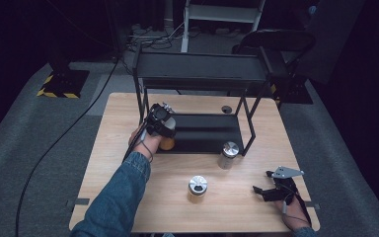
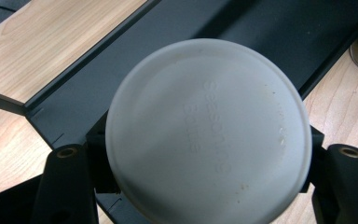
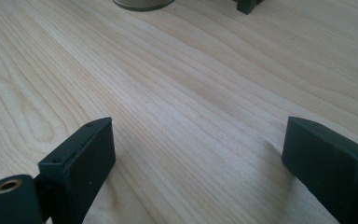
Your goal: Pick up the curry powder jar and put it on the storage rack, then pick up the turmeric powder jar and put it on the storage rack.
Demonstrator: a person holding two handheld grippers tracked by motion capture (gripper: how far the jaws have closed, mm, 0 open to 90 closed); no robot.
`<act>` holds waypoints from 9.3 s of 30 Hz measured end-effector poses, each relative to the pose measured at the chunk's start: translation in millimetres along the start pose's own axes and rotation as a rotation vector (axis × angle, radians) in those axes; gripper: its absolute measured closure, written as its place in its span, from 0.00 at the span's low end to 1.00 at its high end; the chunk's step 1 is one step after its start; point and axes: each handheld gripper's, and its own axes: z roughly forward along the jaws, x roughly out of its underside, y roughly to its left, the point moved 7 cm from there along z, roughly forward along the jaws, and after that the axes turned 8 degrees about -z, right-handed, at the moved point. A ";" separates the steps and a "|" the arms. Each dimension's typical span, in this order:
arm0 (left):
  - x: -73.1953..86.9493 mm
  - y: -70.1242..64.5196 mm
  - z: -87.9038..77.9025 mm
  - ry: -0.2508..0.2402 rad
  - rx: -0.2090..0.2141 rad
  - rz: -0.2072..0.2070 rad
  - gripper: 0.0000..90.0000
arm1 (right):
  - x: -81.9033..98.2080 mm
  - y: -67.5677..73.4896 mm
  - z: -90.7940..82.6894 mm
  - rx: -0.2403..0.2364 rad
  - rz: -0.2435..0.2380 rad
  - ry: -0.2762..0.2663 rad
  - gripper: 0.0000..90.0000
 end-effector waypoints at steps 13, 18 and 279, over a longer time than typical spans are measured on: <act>5.8 4.6 -7.6 -0.036 -0.013 -0.051 0.18 | 0.0 0.0 0.0 0.000 0.000 0.000 0.10; 14.4 3.4 -22.6 -0.088 0.002 -0.045 0.16 | -0.1 -0.1 0.0 0.000 0.001 0.001 0.10; 279.2 23.8 -38.6 -0.171 -0.067 -0.172 0.05 | -164.2 86.0 -3.5 -0.208 -0.209 -0.200 0.05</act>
